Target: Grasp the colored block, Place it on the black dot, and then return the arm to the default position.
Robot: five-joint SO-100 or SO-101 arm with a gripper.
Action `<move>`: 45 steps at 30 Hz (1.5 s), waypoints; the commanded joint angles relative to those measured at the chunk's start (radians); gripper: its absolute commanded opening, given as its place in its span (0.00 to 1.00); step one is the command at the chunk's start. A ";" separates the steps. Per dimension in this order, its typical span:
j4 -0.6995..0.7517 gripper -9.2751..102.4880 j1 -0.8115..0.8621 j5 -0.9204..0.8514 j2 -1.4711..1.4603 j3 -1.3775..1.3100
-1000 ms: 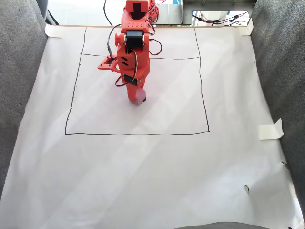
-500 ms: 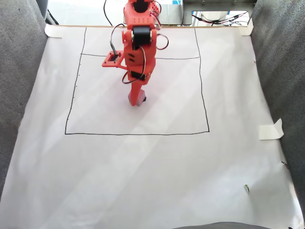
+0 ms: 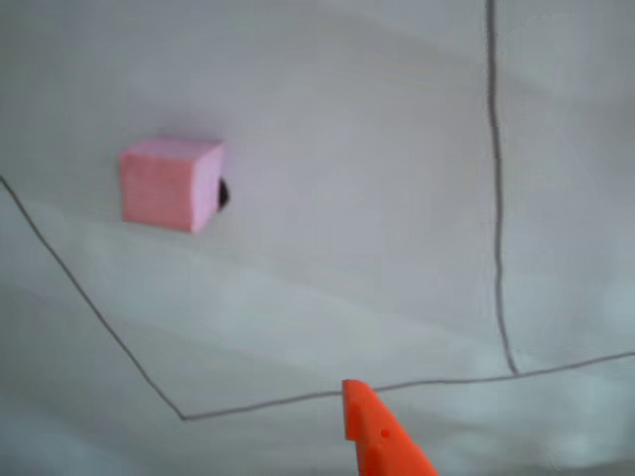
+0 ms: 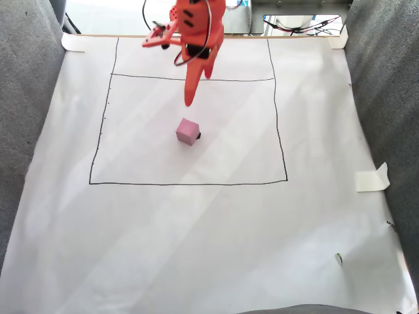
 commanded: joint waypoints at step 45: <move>-0.765 0.08 0.160 -0.382 1.896 1.812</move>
